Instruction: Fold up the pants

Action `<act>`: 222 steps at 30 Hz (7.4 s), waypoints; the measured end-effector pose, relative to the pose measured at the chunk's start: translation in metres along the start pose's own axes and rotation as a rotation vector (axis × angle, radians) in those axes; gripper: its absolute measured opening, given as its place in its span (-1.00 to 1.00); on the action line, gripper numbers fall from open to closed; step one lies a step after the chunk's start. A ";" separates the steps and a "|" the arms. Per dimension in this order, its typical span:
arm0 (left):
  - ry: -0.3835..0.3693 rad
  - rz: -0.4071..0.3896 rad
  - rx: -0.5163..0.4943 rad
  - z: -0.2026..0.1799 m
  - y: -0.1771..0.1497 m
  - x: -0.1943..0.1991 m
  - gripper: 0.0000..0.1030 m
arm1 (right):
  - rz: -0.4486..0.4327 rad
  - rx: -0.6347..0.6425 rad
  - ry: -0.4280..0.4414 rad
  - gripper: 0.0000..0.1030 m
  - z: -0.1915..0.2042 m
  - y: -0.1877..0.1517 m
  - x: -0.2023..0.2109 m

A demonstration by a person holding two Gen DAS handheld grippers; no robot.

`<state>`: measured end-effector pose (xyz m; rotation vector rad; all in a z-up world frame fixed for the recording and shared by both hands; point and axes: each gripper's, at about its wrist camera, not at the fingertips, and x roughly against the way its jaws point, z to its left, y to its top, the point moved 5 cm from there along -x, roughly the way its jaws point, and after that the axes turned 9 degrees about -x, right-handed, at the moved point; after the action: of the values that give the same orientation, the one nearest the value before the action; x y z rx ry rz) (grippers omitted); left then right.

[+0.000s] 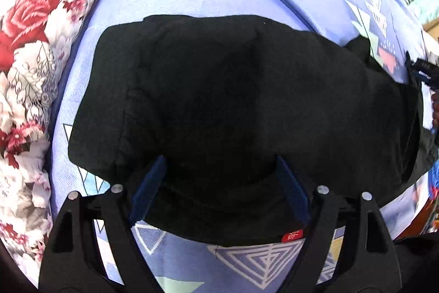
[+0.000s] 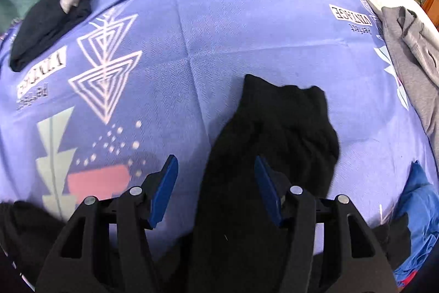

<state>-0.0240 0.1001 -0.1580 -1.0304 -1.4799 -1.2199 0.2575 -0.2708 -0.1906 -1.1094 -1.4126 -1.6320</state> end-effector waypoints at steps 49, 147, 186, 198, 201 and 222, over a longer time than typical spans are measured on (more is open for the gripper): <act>-0.035 0.038 -0.058 0.032 -0.006 0.011 0.62 | -0.024 -0.686 0.309 -0.33 -0.275 -0.115 0.074; 0.216 -0.051 0.141 0.105 0.061 -0.007 0.78 | 0.148 0.504 0.554 -0.99 0.261 -0.082 0.028; 0.170 -0.092 0.076 0.043 0.061 0.021 0.79 | -0.028 -0.455 0.312 0.18 -0.249 -0.102 0.096; -0.063 -0.063 -0.023 -0.031 0.039 0.004 0.79 | 0.089 -0.628 0.355 0.19 -0.278 -0.172 0.073; -0.016 -0.020 -0.039 -0.030 0.026 -0.019 0.79 | 0.032 -0.627 0.355 0.20 -0.272 -0.159 0.063; -0.049 -0.050 -0.066 -0.030 0.034 0.006 0.84 | -0.002 -0.848 0.504 -0.72 -0.251 -0.132 0.071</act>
<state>0.0113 0.0764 -0.1429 -1.0802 -1.5199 -1.2946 0.0706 -0.4957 -0.1862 -0.9906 -0.3769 -2.3793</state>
